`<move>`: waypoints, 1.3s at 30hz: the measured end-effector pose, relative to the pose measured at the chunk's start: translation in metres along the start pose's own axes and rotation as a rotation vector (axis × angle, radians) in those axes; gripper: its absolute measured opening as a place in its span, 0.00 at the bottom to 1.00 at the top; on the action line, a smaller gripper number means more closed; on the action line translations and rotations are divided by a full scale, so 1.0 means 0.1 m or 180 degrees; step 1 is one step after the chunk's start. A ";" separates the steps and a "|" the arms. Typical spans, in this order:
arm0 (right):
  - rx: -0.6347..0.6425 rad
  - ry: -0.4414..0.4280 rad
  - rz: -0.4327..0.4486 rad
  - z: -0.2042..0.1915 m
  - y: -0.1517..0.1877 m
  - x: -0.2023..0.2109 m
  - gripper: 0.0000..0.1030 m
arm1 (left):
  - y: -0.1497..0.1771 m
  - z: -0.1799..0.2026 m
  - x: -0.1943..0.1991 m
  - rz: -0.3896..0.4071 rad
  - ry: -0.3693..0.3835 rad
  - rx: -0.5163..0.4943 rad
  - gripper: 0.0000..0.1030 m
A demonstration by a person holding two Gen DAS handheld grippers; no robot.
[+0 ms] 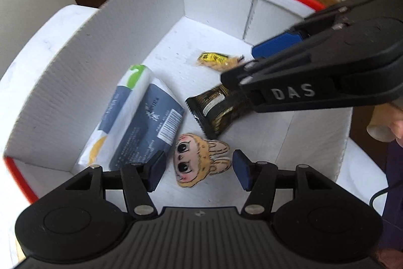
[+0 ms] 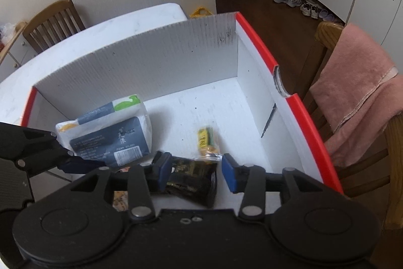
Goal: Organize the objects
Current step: 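Open the left tool to drop the keychain while the right tool releases the snack bag, then withdraw both tools and move the left tool toward the pink packet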
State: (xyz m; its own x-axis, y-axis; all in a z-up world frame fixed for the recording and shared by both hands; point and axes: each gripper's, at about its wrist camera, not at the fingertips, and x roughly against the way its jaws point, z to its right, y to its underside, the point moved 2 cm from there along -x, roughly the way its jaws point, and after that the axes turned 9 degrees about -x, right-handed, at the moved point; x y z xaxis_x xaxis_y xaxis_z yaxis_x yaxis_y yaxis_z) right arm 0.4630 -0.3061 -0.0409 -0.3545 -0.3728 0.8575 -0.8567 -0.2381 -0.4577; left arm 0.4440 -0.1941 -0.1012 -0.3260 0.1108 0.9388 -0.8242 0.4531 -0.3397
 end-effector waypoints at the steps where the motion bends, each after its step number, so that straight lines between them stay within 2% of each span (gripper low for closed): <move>1: 0.0011 -0.0013 0.0015 -0.01 0.00 0.03 0.43 | 0.00 -0.01 0.04 0.0042 0.0006 0.0028 0.55; 13: 0.0115 -0.0213 0.0312 -0.20 0.11 0.59 0.45 | 0.27 -0.13 0.60 0.0656 -0.0059 0.0304 0.55; 21: 0.0130 -0.0353 0.0535 -0.41 0.32 0.93 0.46 | 0.50 -0.16 1.09 0.1003 -0.0082 0.0377 0.55; 27: 0.0194 -0.0418 0.0665 -0.64 0.52 1.14 0.48 | 0.79 -0.13 1.39 0.1218 -0.0092 0.0434 0.55; 29: 0.0182 -0.0462 0.0710 -0.72 0.59 1.21 0.55 | 0.89 -0.12 1.48 0.1268 -0.0130 0.0445 0.55; 31: 0.0158 -0.0486 0.0762 -0.80 0.67 1.27 0.60 | 1.01 -0.10 1.57 0.1323 -0.0183 0.0459 0.61; 32: 0.0163 -0.0494 0.0776 -0.83 0.71 1.29 0.61 | 1.07 -0.10 1.62 0.1359 -0.0211 0.0475 0.64; 39: 0.0237 -0.0497 0.0776 -1.11 1.03 1.37 0.69 | 1.56 -0.16 1.89 0.1456 -0.0305 0.0610 0.67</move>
State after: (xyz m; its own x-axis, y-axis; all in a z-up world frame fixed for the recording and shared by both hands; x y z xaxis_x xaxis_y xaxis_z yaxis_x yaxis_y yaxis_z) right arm 0.2847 -0.2824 0.0550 -0.4795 -0.5591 0.6764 -0.7214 -0.1877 -0.6666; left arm 0.2612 -0.0883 0.0246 -0.7073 0.1744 0.6851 -0.6542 0.2056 -0.7278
